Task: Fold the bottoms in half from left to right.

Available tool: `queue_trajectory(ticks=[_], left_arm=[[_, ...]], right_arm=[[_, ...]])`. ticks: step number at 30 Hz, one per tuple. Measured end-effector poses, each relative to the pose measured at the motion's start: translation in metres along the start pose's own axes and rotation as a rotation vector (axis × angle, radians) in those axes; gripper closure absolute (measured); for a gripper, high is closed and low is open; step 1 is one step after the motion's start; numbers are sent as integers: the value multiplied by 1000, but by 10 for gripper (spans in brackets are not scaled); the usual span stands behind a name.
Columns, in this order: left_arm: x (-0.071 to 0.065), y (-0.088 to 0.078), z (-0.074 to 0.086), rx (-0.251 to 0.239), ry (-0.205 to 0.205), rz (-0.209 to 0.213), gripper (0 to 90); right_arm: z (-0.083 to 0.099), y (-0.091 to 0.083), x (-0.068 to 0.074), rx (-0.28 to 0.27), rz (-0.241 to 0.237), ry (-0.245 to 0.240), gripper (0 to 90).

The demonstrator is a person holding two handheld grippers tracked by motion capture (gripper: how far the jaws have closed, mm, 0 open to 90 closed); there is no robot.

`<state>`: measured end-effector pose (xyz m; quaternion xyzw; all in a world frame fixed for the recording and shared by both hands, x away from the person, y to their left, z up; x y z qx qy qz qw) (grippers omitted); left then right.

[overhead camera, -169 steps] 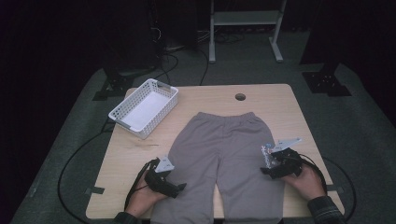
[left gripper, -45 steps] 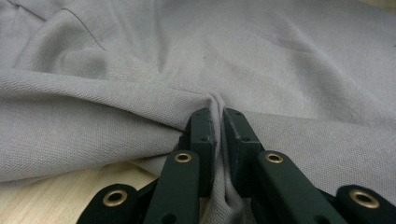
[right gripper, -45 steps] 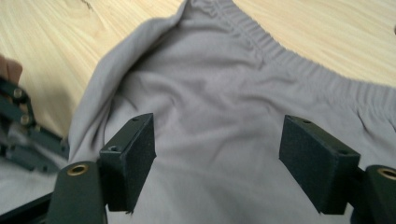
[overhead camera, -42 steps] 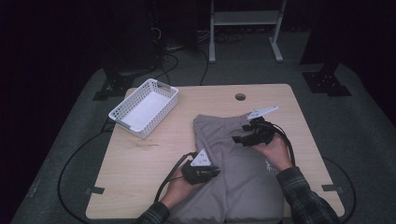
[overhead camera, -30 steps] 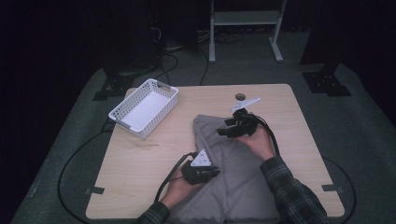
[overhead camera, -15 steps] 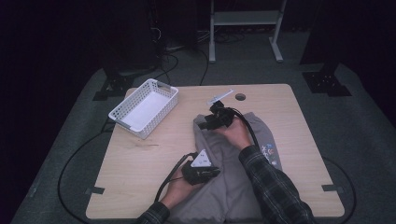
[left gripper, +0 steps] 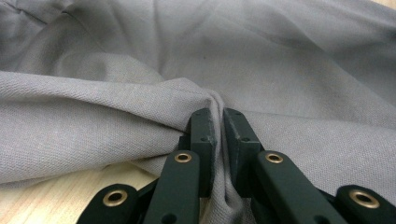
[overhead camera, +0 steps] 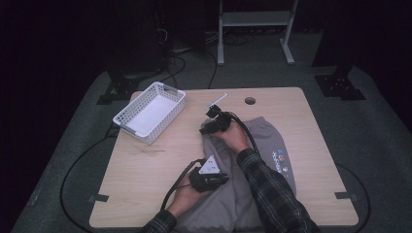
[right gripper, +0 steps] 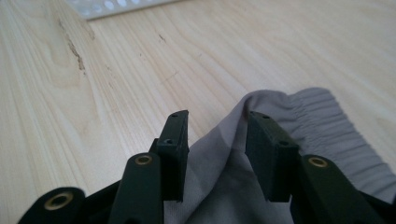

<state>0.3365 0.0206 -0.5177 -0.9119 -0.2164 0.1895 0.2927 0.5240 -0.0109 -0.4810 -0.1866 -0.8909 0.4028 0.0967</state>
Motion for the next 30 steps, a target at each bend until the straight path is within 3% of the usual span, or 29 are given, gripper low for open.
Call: queue_trajectory(ticks=[6,10,16,21,26,30], left_arm=[[0,0,0,-1,2,-3,833],[0,0,0,-2,2,-3,833],[-1,0,0,-1,7,-3,834],[-1,-2,-2,-2,14,-3,834],[-5,-20,-18,-76,-5,45,835],[-12,-36,-32,-127,13,87,835]], right_arm=[[5,12,1,45,-8,5,624],[6,17,2,76,6,-3,730],[7,17,2,58,12,-22,882],[-1,4,2,-1,18,-26,889],[-9,-20,-1,-50,36,-32,892],[-9,-43,-7,-93,53,-18,893]])
Point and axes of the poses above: each handheld gripper's, and its own axes: y roughly forward along the jaws, z roughly out of its underside, x roughly to its left, the point moved 6 cm from there along y, roughly forward along the jaws, and after that the axes turned 15 degrees about -y, right-handed, at the moved point
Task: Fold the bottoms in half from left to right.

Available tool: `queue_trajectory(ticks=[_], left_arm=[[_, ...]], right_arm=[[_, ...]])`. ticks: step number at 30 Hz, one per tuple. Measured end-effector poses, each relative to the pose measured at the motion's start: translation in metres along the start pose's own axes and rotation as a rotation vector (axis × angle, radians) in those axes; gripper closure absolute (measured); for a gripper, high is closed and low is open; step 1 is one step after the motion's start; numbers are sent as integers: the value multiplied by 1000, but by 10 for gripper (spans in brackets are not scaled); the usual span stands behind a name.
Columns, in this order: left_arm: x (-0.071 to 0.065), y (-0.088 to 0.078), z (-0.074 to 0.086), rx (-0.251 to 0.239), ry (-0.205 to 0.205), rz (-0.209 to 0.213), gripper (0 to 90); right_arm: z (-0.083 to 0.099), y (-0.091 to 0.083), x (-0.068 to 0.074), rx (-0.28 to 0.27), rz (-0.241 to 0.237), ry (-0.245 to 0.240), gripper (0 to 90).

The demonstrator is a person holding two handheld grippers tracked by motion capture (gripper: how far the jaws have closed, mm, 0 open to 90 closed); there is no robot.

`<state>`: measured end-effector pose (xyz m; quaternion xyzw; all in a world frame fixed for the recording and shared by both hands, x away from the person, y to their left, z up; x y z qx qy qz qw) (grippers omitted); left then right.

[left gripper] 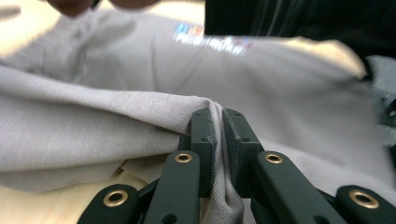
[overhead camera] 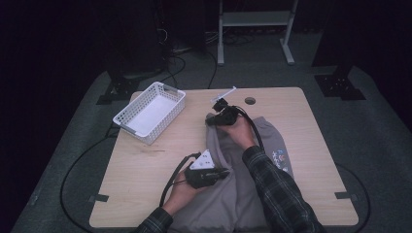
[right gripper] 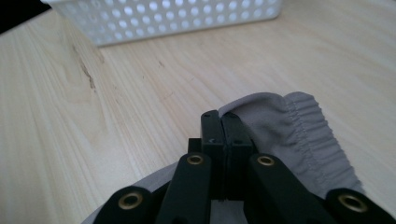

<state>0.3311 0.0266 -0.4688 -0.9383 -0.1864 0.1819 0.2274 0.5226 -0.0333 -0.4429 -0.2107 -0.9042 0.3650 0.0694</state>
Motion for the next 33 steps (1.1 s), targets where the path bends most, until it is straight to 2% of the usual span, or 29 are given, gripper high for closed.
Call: queue_trajectory(ticks=[5,9,12,18,22,24,27,33], left_arm=[[-10,-7,-18,-44,15,49,836],[-22,-5,-31,-61,37,88,836],[-31,1,-40,-61,59,110,836],[-48,25,-55,-58,87,154,836],[-59,47,-63,-36,96,187,836],[-62,58,-66,-26,93,198,836],[-64,77,-67,-1,80,217,836],[-66,109,-59,55,57,240,835]], right_arm=[[1,-26,-8,-16,31,2,893],[4,-51,-15,-42,60,8,893],[14,-74,-22,-44,87,17,893],[39,-103,-37,-43,125,57,893],[66,-117,-48,-22,151,99,893],[74,-120,-53,-18,167,107,893],[95,-124,-61,4,180,147,893],[136,-117,-73,57,214,204,893]])
Point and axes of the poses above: each handheld gripper's, and its own axes: y roughly forward along the jaws, z roughly out of its underside, x roughly to its left, the point moved 6 cm from there along y, roughly forward along the jaws, and after that the axes turned 15 degrees about -y, right-handed, at the moved point
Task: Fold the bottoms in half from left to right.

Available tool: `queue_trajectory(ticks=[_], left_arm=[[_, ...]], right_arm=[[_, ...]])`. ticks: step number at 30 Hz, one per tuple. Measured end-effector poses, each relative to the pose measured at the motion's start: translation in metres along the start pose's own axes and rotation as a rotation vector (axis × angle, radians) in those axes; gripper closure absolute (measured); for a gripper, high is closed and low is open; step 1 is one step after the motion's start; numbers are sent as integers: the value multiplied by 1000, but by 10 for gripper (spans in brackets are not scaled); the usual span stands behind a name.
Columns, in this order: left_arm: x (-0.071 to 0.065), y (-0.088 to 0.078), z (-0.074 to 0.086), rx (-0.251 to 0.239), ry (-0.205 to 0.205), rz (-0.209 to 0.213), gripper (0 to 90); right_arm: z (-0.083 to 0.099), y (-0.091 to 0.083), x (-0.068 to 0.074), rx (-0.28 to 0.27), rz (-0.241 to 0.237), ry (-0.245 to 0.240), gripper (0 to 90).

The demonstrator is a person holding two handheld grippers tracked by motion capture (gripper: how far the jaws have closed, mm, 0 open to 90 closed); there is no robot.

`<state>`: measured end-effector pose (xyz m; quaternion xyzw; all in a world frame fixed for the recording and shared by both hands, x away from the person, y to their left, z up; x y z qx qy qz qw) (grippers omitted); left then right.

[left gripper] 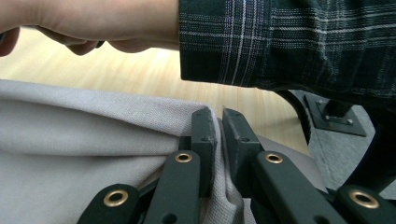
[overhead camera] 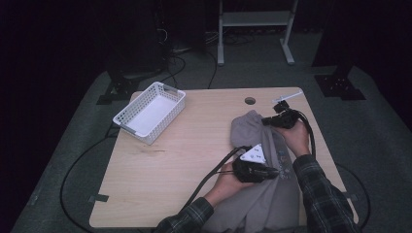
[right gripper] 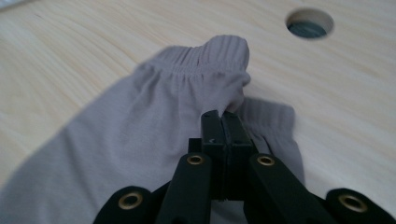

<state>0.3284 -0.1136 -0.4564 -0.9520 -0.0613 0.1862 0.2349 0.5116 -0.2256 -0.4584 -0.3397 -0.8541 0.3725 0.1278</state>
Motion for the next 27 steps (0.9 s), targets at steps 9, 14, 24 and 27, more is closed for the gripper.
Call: queue_trajectory(ticks=[9,14,24,27], left_arm=[[5,35,13,81,-49,21,811],[5,25,17,86,-45,16,683],[41,-52,31,46,-79,-189,510],[57,-64,46,51,-126,-260,503]], right_arm=[[36,19,-9,75,43,48,892],[41,19,-11,71,48,59,766],[-1,-1,2,-82,19,24,508],[-13,8,13,-80,-14,-7,467]])
Point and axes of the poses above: each handheld gripper's, and its own axes: y roughly forward along the jaws, z roughly out of its underside, x roughly to its left, the point moved 6 cm from there along y, roughly forward along the jaws, and after that the axes turned 15 degrees about -y, right-handed, at the moved point
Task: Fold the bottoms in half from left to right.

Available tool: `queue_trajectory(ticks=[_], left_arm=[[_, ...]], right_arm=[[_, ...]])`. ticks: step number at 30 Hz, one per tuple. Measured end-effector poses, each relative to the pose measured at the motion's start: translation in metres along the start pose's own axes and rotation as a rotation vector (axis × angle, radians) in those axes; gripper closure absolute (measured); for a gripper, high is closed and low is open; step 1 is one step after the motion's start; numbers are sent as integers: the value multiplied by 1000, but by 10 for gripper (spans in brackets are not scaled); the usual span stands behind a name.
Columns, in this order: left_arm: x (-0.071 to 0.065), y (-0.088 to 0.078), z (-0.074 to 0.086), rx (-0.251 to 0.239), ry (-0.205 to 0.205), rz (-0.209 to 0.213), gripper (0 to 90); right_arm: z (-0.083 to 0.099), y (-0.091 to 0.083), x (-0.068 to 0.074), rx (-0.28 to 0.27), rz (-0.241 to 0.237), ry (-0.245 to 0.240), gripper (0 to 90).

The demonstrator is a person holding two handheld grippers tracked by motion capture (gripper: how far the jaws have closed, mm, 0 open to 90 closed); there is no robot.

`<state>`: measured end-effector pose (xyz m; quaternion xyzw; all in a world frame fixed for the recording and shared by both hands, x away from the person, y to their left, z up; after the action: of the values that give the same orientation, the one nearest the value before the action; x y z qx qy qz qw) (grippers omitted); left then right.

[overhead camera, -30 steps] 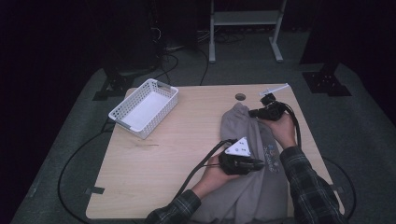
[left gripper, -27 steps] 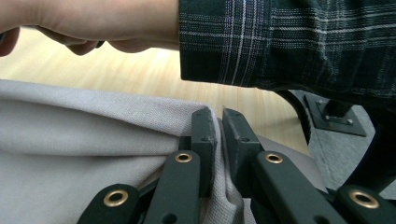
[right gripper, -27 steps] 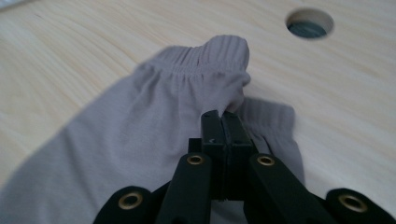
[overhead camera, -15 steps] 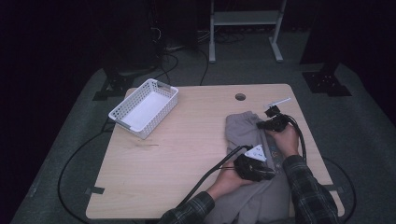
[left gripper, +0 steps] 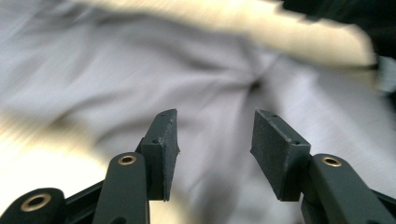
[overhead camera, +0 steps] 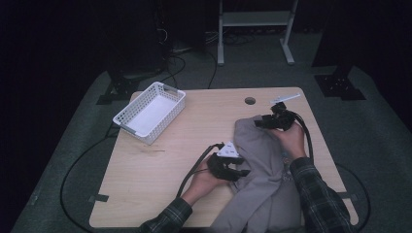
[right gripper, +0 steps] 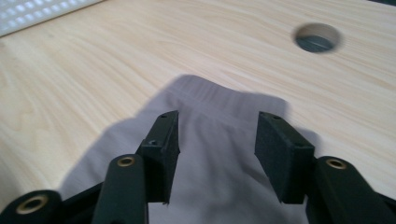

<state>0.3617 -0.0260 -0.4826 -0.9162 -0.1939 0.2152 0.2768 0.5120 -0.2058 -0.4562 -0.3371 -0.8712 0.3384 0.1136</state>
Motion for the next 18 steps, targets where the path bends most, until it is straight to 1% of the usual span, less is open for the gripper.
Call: queue_trajectory(ticks=[1,2,3,4,5,6,7,8,9,11,12,13,14,15,16,17,18], left_arm=[[6,0,5,-2,-30,-15,503],[10,0,8,1,-42,-26,497],[14,0,10,8,-47,-34,493],[16,0,11,13,-53,-37,482],[16,0,12,14,-67,-33,473],[16,1,12,13,-71,-26,470],[15,3,13,13,-72,-25,464],[14,4,14,23,-66,-24,454],[12,5,15,26,-72,-20,449],[10,8,18,47,-59,-20,443],[9,10,20,54,-50,-22,444],[9,11,21,67,-37,-26,452],[8,12,22,73,-39,-31,481],[7,14,24,85,-36,-29,516],[6,15,24,87,-42,-25,568],[5,18,26,109,-37,-27,606],[5,19,27,114,-31,-32,657]], right_arm=[[-3,3,3,-1,1,-9,466],[-7,8,7,-2,-6,-20,455],[-10,13,11,9,-24,-20,445],[-12,18,14,18,-26,-35,445],[-15,23,17,28,-29,-45,440],[-18,28,20,37,-32,-54,432],[-21,33,24,44,-27,-67,431],[-22,38,27,48,-30,-69,426],[-24,42,30,54,-30,-71,419],[-23,51,35,70,-39,-76,398],[-21,57,38,101,-31,-90,393],[-18,62,41,125,-33,-100,393],[-16,67,42,142,-35,-109,397],[-14,70,43,156,-33,-111,421],[-12,74,44,173,-20,-123,462],[-11,75,44,183,-11,-122,519],[-10,77,44,183,-5,-124,600]])
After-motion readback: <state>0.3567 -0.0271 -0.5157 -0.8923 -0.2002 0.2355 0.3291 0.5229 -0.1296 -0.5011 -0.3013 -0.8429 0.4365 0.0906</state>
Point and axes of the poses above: each handheld gripper's, and its own axes: y roughly forward along the jaws, z roughly out of its underside, x roughly to its left, the point moved 6 cm from there along y, roughly forward along the jaws, and after that the axes turned 15 degrees about -y, right-handed, at the moved point
